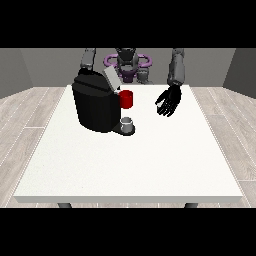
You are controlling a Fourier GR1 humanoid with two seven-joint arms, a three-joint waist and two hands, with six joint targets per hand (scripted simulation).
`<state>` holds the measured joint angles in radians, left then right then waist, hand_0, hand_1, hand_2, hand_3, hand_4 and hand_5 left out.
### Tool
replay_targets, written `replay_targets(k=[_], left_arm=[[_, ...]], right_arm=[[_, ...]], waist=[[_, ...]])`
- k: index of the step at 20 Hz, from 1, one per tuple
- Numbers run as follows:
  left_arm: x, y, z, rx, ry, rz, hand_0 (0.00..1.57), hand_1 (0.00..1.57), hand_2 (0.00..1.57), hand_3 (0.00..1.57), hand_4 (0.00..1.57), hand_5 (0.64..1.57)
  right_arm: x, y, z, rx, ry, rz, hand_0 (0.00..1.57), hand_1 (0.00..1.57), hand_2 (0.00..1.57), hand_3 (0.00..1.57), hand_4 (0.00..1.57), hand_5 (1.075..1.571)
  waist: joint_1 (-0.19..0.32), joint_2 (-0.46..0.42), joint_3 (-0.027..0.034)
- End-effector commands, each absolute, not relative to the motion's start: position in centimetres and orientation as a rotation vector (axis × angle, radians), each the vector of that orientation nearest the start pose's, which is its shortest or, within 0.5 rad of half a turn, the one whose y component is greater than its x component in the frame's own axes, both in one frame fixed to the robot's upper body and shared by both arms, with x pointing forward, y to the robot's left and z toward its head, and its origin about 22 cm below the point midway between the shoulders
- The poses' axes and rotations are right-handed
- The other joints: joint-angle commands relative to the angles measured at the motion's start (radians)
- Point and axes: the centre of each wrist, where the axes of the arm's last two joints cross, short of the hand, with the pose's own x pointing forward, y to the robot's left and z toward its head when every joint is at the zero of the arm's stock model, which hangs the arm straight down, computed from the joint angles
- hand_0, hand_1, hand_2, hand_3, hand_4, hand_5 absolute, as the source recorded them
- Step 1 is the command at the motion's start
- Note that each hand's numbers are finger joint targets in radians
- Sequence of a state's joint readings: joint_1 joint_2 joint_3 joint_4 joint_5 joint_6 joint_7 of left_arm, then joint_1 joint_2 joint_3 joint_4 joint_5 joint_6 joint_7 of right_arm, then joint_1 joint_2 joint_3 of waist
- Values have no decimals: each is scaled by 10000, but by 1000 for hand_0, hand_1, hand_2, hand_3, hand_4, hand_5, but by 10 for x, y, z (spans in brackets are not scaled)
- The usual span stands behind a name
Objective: Insert the coffee pod into the coffee machine and close the lid
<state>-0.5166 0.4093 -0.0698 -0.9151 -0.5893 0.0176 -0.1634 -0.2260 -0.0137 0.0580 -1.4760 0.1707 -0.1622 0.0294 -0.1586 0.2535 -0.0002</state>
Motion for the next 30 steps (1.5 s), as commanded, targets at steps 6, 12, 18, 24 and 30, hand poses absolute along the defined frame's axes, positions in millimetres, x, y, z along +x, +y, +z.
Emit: replay_targets(k=[6,12,18,24,30], left_arm=[[376,289,29,7630,-12956,-11812,826,826,998,857,340,1571],[375,282,16,7318,-11661,-12853,789,789,960,845,392,1571],[387,297,20,7811,-12369,-12574,1036,1036,1121,1006,395,1571],[391,265,22,5906,-13735,-12021,1420,1420,1402,1332,494,1571],[407,272,50,5420,-13611,-11905,1413,1413,1400,1314,515,1571]], right_arm=[[305,-184,19,-2083,-16214,1547,0,0,0,0,0,1571],[304,-206,-6,-1435,-15827,1133,0,0,0,0,0,1571],[309,-199,3,-1447,-16054,1351,0,0,0,0,0,1571],[285,-196,-36,-2668,-14763,1267,0,0,0,0,0,1571],[298,-198,-22,-2742,-14691,1790,0,0,0,0,0,1571]], waist=[[86,12,4],[328,-589,6],[-1,-124,0],[520,-1111,0],[256,-1288,0]])
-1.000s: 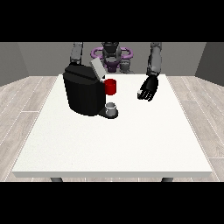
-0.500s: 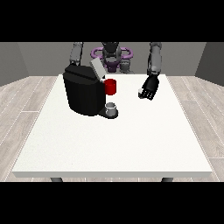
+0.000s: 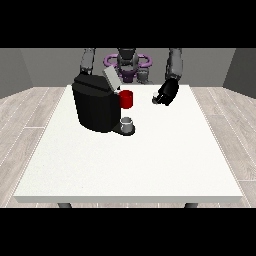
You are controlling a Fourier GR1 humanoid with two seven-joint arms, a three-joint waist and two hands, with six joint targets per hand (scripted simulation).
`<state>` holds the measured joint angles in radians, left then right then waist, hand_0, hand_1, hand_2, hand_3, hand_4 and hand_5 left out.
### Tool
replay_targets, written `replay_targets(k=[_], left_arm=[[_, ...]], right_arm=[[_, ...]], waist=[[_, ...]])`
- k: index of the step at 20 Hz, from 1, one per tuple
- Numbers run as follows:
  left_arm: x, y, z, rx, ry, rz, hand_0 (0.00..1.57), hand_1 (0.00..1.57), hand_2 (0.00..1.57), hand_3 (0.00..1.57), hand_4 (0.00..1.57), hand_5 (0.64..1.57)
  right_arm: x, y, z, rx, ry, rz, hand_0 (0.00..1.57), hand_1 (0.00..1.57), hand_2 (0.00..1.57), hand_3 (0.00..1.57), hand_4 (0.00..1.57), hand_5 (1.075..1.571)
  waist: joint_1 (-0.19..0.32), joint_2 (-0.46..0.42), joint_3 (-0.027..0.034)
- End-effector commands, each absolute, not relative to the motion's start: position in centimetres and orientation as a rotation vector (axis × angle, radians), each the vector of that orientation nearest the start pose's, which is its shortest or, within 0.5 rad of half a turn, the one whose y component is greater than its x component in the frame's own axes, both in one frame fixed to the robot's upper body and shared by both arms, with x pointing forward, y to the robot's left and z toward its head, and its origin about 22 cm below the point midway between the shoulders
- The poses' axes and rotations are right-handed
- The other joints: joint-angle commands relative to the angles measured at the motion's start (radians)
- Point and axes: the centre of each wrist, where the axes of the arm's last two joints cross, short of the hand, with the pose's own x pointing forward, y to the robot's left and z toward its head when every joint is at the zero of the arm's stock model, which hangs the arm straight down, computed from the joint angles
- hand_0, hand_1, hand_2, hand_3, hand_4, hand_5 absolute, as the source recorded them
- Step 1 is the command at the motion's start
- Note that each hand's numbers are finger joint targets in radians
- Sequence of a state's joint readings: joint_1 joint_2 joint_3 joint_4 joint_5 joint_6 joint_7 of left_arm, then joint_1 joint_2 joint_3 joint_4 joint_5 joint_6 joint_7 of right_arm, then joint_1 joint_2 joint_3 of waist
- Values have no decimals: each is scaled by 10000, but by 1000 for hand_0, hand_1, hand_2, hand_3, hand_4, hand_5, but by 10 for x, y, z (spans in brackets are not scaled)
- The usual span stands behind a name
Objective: Insert the coffee pod into the coffee machine and close the lid
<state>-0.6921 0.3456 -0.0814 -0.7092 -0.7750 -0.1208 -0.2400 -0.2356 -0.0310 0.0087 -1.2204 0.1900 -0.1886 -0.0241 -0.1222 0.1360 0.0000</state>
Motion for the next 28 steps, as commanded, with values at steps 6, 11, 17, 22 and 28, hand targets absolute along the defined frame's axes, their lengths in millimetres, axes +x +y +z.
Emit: replay_targets(k=[6,11,17,22,28], left_arm=[[427,244,100,5082,-13865,-12448,1424,1424,1404,1341,557,1571],[434,234,122,4964,-13498,-12472,1331,1331,1351,1323,592,1571],[446,249,172,4388,-14325,-11757,1380,1380,1397,1375,522,1571],[455,229,225,5049,-14661,-11082,1202,1202,1240,1256,491,1571],[455,238,213,5720,-14518,-11268,1155,1155,1247,1266,484,1571]], right_arm=[[307,-221,-27,-2796,-14359,1463,0,0,0,0,0,1571],[304,-193,-25,-2348,-14210,1815,0,0,0,0,0,1571],[300,-185,-22,-2046,-14874,1894,0,0,0,0,0,1571],[311,-195,-12,-1758,-15410,2086,0,0,0,0,0,1571],[314,-191,13,-1771,-16056,2006,0,0,0,0,0,1571]], waist=[[-68,-499,2],[-365,-970,-1],[-675,-731,0],[-1210,-291,4],[-1515,-1,1]])
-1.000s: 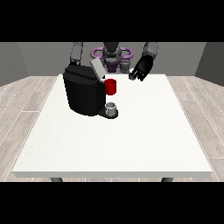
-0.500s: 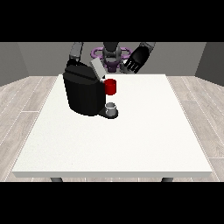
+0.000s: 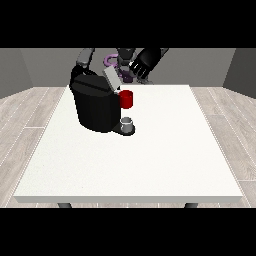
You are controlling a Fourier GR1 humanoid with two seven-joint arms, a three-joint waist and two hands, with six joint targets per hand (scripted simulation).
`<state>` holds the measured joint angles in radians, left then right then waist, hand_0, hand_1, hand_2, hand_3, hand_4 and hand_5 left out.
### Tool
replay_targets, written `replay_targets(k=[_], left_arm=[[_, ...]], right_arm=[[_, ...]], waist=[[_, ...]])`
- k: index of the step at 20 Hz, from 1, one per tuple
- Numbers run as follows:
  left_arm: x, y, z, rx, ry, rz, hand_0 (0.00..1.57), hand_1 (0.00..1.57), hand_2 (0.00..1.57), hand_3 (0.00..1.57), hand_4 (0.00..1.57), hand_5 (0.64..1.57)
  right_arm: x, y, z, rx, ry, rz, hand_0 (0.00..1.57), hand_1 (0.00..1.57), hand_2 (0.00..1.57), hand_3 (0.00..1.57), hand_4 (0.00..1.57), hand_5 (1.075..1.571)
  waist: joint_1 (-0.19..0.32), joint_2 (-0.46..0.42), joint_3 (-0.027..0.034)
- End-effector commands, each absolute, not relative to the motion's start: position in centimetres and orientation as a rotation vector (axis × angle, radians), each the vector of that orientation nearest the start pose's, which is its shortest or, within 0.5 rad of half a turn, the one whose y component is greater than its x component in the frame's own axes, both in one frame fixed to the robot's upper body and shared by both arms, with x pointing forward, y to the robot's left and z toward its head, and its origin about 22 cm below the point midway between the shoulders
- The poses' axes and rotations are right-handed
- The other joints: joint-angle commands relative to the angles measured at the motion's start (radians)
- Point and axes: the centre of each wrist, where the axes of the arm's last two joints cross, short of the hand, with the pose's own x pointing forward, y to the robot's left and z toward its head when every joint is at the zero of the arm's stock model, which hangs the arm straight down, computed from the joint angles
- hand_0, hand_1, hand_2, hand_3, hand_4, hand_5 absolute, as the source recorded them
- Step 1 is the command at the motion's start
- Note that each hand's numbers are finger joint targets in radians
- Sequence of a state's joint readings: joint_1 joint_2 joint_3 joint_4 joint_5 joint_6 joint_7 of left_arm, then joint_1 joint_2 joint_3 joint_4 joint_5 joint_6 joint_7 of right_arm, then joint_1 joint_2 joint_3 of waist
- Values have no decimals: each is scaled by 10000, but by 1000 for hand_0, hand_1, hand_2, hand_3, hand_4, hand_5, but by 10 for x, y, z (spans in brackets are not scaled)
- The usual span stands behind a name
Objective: Insert the coffee pod into the coffee machine and close the lid
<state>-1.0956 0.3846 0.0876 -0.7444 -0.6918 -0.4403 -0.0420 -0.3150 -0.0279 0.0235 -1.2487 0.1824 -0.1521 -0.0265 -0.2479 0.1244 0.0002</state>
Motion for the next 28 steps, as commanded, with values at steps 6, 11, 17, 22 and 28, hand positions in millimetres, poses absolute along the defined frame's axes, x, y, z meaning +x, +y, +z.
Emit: replay_targets(k=[6,11,17,22,28], left_arm=[[457,254,258,6148,-15354,-10828,1239,1239,1290,1248,479,1571],[461,235,249,5844,-14965,-10945,1195,1195,1286,1247,487,1571],[462,235,242,6273,-15127,-10983,1195,1195,1260,1229,464,1571],[462,243,261,6281,-15377,-11127,1243,1243,1284,1230,423,1571],[463,221,277,6244,-15723,-11388,1196,1196,1252,1201,418,1571]], right_arm=[[332,-201,44,-2060,-16981,1927,0,0,0,0,0,1571],[333,-197,46,-2061,-16748,1674,0,0,0,0,0,1571],[333,-203,44,-2356,-16764,1453,0,0,0,0,118,1571],[337,-212,53,-2291,-16904,1430,0,0,0,0,0,1571],[357,-198,78,-2402,-17440,1174,0,0,0,0,33,1571]], waist=[[-489,1050,-1],[-649,1076,-1],[-528,1370,-1],[-730,1518,-1],[-473,2018,-1]])
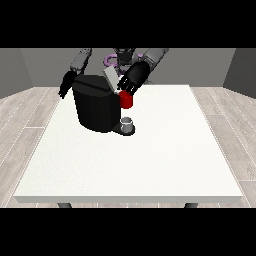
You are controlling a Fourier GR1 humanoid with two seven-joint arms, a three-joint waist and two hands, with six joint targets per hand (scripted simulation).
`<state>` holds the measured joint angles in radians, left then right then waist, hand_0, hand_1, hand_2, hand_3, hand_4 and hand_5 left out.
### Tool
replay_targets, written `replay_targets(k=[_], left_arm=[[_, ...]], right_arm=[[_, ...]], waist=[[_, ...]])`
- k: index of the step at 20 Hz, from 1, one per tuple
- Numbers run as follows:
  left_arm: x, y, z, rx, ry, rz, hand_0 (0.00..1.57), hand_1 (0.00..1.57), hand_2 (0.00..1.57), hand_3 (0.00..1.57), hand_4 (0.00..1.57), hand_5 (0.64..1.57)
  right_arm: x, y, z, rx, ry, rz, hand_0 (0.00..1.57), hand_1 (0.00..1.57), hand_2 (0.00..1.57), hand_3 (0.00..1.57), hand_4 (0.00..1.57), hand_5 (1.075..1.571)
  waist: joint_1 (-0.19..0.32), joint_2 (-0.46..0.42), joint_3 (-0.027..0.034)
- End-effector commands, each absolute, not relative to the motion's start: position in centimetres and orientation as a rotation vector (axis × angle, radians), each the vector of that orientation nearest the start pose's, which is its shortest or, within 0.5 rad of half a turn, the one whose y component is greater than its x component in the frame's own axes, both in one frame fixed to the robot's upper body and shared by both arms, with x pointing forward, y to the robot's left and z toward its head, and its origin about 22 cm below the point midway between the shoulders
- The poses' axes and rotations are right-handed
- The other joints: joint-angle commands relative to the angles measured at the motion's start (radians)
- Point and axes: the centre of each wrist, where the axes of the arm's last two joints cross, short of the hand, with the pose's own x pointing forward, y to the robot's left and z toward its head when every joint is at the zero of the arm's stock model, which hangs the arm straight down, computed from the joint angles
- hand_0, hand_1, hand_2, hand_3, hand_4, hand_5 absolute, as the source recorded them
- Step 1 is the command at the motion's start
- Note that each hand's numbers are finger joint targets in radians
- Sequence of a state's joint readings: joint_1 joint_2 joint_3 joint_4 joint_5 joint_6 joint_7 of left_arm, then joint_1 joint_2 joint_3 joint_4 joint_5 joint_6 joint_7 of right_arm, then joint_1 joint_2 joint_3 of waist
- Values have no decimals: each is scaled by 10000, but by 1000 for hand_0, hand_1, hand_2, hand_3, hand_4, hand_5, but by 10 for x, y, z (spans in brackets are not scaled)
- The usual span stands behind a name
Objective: Insert the coffee pod into the coffee machine and close the lid
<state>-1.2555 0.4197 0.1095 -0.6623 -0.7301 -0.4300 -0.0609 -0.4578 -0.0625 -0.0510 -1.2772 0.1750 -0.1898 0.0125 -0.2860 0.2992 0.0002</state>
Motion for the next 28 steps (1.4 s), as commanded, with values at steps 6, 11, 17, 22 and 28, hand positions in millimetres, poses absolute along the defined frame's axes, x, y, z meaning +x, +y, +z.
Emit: replay_targets(k=[6,11,17,22,28], left_arm=[[461,242,284,6369,-15969,-11273,1227,1227,1258,1198,406,1571],[462,244,278,6691,-16125,-11287,1212,1212,1245,1199,352,1571],[460,225,299,7005,-16596,-11321,1241,1241,1255,1199,290,1571],[461,244,279,8248,-15760,-11833,1212,1212,1225,1100,0,1571],[464,248,256,8335,-15674,-11972,1135,1135,1146,998,0,1571]], right_arm=[[352,-222,64,-2342,-17205,1189,0,0,0,0,165,1571],[341,-197,51,-2321,-17263,1114,0,0,0,0,104,1571],[353,-214,53,-2711,-17143,981,0,0,0,0,0,1571],[345,-210,55,-2522,-17007,1267,0,0,0,0,0,1571],[347,-200,74,-2312,-17364,1219,0,0,0,0,0,1571]], waist=[[-51,183,1],[-219,221,-1],[85,279,3],[-321,117,-1],[-453,271,-3]])
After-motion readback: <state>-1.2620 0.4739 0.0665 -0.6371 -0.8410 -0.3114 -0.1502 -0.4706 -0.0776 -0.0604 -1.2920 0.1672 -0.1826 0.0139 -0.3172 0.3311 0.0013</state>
